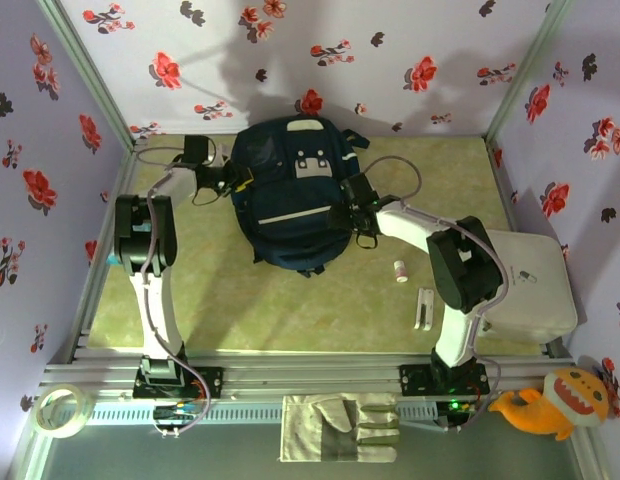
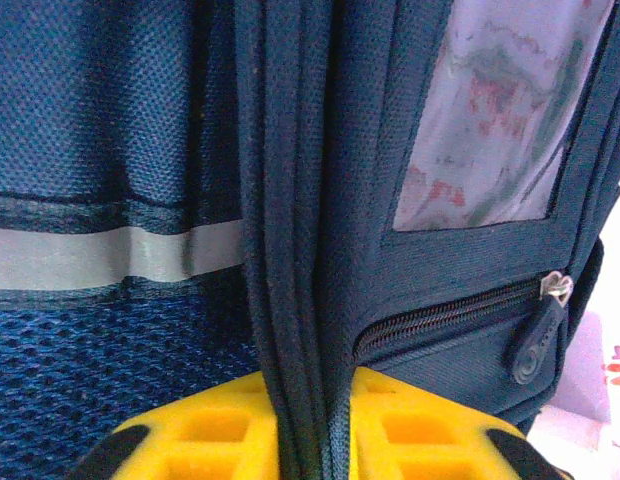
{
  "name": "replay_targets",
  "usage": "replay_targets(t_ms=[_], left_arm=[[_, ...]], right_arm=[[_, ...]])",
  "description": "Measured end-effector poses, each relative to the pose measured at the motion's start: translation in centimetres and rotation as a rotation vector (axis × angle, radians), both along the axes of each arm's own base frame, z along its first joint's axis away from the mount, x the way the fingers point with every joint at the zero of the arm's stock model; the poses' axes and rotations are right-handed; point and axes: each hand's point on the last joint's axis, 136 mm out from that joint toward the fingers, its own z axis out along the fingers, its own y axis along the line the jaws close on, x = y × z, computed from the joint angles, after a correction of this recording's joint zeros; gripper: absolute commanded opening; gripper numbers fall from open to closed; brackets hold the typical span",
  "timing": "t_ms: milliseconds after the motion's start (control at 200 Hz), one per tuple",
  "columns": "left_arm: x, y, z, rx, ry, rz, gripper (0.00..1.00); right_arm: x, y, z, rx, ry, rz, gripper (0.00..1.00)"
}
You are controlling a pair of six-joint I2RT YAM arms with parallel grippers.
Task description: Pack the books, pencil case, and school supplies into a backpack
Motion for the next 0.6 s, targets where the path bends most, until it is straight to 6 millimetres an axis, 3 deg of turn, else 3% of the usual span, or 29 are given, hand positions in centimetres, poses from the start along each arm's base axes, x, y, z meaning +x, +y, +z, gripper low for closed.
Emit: replay_targets(t_ms=[115, 385, 600], left_arm=[[-1.6, 0.1, 0.6, -0.047, -0.001, 0.048, 0.05], [-7.0, -0.1, 2.3, -0.093, 0.035, 0.202, 0.05], [-10.5, -2.1, 3.7, -0.100, 0.067, 0.291, 0.06]], right_arm=[[1.5, -1.0, -0.1, -0.015, -0.008, -0.013, 0.79], [5.6, -2.5, 1.4, -0.051, -0.077, -0.015, 0.80], [7.2, -3.6, 3.9, -0.057, -0.134, -0.036, 0.80]])
